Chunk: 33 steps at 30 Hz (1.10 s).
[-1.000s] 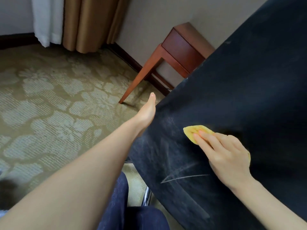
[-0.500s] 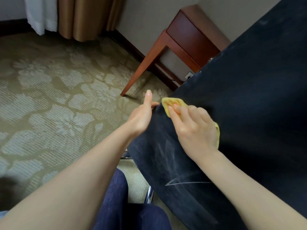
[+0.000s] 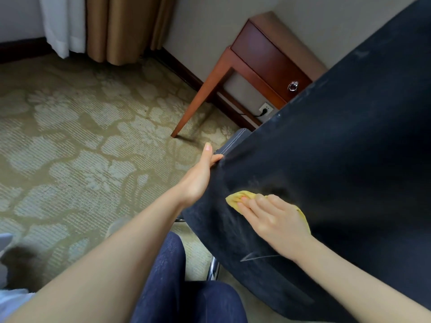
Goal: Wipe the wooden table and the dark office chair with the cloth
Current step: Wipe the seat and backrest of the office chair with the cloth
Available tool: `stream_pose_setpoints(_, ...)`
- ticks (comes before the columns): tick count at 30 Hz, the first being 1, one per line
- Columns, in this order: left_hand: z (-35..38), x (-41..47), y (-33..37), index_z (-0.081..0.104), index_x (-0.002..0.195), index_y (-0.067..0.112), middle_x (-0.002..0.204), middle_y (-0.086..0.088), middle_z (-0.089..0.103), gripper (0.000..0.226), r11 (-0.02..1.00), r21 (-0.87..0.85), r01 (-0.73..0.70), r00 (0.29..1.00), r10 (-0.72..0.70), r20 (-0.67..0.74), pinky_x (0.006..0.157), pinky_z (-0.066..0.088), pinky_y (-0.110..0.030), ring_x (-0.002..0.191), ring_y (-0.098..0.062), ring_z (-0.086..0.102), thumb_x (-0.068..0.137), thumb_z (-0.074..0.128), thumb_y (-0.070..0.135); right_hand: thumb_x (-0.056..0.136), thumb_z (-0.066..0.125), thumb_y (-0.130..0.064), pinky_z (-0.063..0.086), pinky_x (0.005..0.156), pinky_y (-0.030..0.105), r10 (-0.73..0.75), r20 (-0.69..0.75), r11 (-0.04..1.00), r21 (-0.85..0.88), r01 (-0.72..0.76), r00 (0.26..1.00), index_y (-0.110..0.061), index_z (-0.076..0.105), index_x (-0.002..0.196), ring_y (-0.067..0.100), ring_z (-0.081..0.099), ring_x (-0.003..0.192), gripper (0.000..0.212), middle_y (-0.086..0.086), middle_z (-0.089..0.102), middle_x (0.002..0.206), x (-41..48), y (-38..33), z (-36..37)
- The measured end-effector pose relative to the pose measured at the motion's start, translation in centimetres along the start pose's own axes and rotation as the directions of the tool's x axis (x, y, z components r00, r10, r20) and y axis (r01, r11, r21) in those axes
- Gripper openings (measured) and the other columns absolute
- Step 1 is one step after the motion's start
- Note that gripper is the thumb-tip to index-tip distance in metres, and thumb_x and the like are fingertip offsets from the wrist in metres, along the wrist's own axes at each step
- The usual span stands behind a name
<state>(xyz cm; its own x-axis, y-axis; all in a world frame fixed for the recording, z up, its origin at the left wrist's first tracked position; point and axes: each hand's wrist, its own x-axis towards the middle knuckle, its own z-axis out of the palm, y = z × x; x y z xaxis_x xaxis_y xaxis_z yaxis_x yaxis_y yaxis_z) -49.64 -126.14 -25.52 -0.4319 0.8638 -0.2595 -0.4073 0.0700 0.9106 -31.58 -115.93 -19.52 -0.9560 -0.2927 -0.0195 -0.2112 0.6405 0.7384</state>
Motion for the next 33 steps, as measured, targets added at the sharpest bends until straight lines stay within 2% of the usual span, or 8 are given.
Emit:
stream_pose_setpoints(2, 0.4, -0.8, 0.0, 0.049, 0.135, 0.025, 0.144, 0.008, 0.044, 0.069, 0.999, -0.034, 0.004, 1.0, -0.004, -0.005, 0.115, 0.016, -0.03, 0.133, -0.005, 0.035, 0.095, 0.005, 0.06, 0.091, 0.051, -0.001, 0.038, 0.077, 0.031, 0.065, -0.066, 0.998, -0.001, -0.065, 0.996, -0.006, 0.072, 0.109, 0.022, 0.063, 0.084, 0.028, 0.005, 0.071, 0.096, -0.7, 0.7, -1.5)
stream_pose_setpoints(5, 0.9, -1.7, -0.1, 0.053, 0.13, 0.021, 0.128, 0.011, 0.052, 0.069, 0.998, -0.051, 0.022, 1.0, -0.022, -0.005, 0.1, 0.021, -0.018, 0.117, 0.0, 0.043, 0.097, 0.003, 0.055, 0.09, 0.06, -0.002, 0.036, 0.07, 0.033, 0.208, -0.185, 0.977, 0.004, -0.211, 0.96, -0.007, 0.073, 0.106, 0.024, 0.052, 0.087, 0.022, 0.007, 0.072, 0.099, -0.3, 2.1, -3.6)
stream_pose_setpoints(8, 1.1, -2.6, 0.3, 0.062, 0.11, 0.023, 0.109, 0.013, 0.059, 0.07, 0.997, -0.064, 0.031, 0.999, -0.032, -0.008, 0.092, 0.025, -0.008, 0.105, 0.003, 0.052, 0.097, 0.001, 0.053, 0.092, 0.06, -0.003, 0.037, 0.066, 0.036, 0.31, -0.332, 0.945, 0.006, -0.327, 0.891, -0.009, 0.075, 0.104, 0.024, 0.049, 0.087, 0.02, 0.007, 0.072, 0.097, 1.6, 3.7, -5.4)
stream_pose_setpoints(12, 0.9, -2.9, 1.0, 0.054, 0.127, 0.015, 0.13, 0.001, 0.056, 0.071, 0.993, -0.066, 0.096, 0.995, -0.098, -0.03, 0.099, 0.017, -0.024, 0.125, -0.011, 0.045, 0.098, 0.002, 0.053, 0.088, 0.067, -0.003, 0.046, 0.062, 0.036, 0.363, -0.399, 0.922, 0.025, -0.386, 0.842, -0.009, 0.073, 0.109, 0.023, 0.048, 0.091, 0.023, 0.007, 0.072, 0.099, 4.2, 3.7, -5.3)
stream_pose_setpoints(17, 0.3, -3.0, 1.5, 0.044, 0.14, 0.011, 0.138, 0.001, 0.052, 0.079, 0.988, -0.047, 0.144, 0.99, -0.143, 0.019, 0.114, 0.008, -0.034, 0.133, -0.009, 0.039, 0.095, 0.0, 0.058, 0.087, 0.062, -0.001, 0.034, 0.068, 0.033, 0.285, -0.362, 0.944, -0.055, -0.326, 0.887, -0.008, 0.073, 0.107, 0.023, 0.046, 0.094, 0.023, 0.005, 0.072, 0.097, 5.7, 2.3, -3.4)
stream_pose_setpoints(25, 0.4, -2.3, 1.3, 0.044, 0.139, 0.01, 0.14, 0.0, 0.049, 0.077, 0.995, -0.018, 0.094, 0.995, -0.094, 0.016, 0.095, 0.017, -0.017, 0.131, -0.008, 0.041, 0.096, -0.001, 0.056, 0.09, 0.054, -0.013, 0.032, 0.077, 0.033, 0.185, -0.202, 0.963, -0.157, -0.218, 0.962, -0.014, 0.072, 0.109, 0.021, 0.048, 0.101, 0.026, -0.001, 0.069, 0.095, 6.4, 0.8, -0.9)
stream_pose_setpoints(29, 0.5, -2.6, 1.7, 0.055, 0.126, 0.022, 0.124, 0.016, 0.053, 0.07, 0.998, -0.014, 0.055, 0.997, -0.054, 0.06, 0.092, 0.02, -0.009, 0.123, -0.002, 0.046, 0.097, 0.0, 0.054, 0.092, 0.042, -0.014, 0.032, 0.083, 0.031, 0.141, -0.113, 0.968, -0.192, -0.161, 0.984, -0.016, 0.067, 0.121, 0.02, 0.041, 0.107, 0.039, -0.004, 0.068, 0.107, 5.9, -0.6, 0.2)
stream_pose_setpoints(33, 0.7, -3.7, 1.5, 0.022, 0.15, 0.022, 0.156, 0.006, 0.023, 0.068, 0.996, 0.026, 0.08, 0.996, -0.081, 0.034, 0.107, 0.011, -0.024, 0.142, -0.008, 0.021, 0.096, 0.004, 0.059, 0.078, 0.067, -0.027, 0.03, 0.086, 0.031, 0.038, 0.008, 0.987, -0.159, -0.037, 0.999, -0.015, 0.065, 0.124, 0.021, 0.037, 0.114, 0.047, -0.005, 0.066, 0.12, 3.7, -1.4, 0.6)
